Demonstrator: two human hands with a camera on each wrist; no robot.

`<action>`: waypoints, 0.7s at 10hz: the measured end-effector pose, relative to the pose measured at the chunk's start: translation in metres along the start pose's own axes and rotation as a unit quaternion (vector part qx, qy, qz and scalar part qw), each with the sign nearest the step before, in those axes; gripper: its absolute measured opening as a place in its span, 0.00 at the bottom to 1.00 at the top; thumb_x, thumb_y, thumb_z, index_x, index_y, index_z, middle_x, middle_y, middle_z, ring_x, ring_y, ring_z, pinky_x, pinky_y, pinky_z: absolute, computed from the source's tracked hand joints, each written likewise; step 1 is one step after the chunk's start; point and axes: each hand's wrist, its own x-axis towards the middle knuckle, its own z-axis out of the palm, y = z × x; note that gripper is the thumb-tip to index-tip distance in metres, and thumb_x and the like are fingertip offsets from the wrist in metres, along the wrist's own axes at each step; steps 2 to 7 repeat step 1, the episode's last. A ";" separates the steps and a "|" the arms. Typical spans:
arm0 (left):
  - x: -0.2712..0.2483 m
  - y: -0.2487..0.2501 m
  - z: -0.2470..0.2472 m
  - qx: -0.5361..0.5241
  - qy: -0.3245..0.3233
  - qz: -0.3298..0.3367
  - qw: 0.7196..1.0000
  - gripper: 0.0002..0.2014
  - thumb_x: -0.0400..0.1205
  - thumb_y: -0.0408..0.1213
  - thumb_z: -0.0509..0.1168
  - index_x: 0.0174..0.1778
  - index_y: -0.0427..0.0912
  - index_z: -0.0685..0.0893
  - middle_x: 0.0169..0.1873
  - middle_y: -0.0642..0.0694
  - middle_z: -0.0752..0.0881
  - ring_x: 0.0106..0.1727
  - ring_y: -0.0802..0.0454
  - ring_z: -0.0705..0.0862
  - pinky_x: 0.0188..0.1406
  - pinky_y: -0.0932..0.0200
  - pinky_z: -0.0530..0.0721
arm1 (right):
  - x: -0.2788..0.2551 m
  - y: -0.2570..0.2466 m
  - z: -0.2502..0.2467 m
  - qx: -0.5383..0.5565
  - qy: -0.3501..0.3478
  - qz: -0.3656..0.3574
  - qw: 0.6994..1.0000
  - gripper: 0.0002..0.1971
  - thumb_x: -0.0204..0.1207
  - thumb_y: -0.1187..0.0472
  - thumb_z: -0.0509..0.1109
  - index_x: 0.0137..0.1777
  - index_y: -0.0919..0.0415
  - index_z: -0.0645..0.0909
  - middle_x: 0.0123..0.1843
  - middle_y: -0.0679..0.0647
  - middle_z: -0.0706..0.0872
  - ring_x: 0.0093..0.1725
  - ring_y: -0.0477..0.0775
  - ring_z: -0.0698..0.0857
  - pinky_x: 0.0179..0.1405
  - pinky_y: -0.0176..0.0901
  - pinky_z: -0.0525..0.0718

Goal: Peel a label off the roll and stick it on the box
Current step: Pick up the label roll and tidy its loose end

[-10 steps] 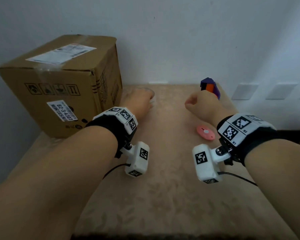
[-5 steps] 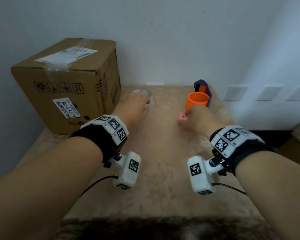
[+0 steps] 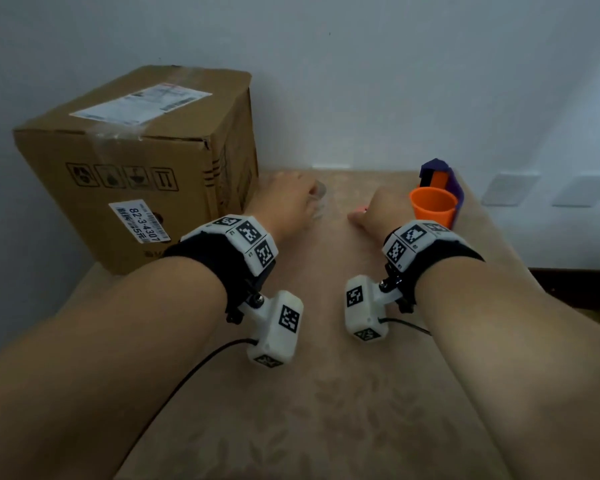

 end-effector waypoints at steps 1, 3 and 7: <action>0.002 -0.005 -0.002 0.029 0.010 0.000 1.000 0.03 0.81 0.33 0.59 0.44 0.43 0.77 0.56 0.37 0.85 0.58 0.39 0.81 0.52 0.49 0.79 | 0.001 -0.004 -0.003 -0.001 -0.015 -0.005 1.000 0.19 0.75 0.47 0.69 0.37 0.65 0.75 0.43 0.62 0.82 0.41 0.58 0.77 0.40 0.44 0.73; 0.002 -0.005 -0.002 0.029 0.010 0.000 1.000 0.03 0.81 0.33 0.59 0.44 0.43 0.77 0.56 0.37 0.85 0.58 0.39 0.81 0.52 0.49 0.79 | 0.001 -0.004 -0.003 -0.001 -0.015 -0.005 1.000 0.19 0.75 0.47 0.69 0.37 0.65 0.75 0.43 0.62 0.82 0.41 0.58 0.77 0.40 0.44 0.73; 0.002 -0.005 -0.002 0.029 0.010 0.000 1.000 0.03 0.81 0.33 0.59 0.44 0.43 0.77 0.56 0.37 0.85 0.58 0.39 0.81 0.52 0.49 0.79 | 0.001 -0.004 -0.003 -0.001 -0.015 -0.005 1.000 0.19 0.75 0.47 0.69 0.37 0.65 0.75 0.43 0.62 0.82 0.41 0.58 0.77 0.40 0.44 0.73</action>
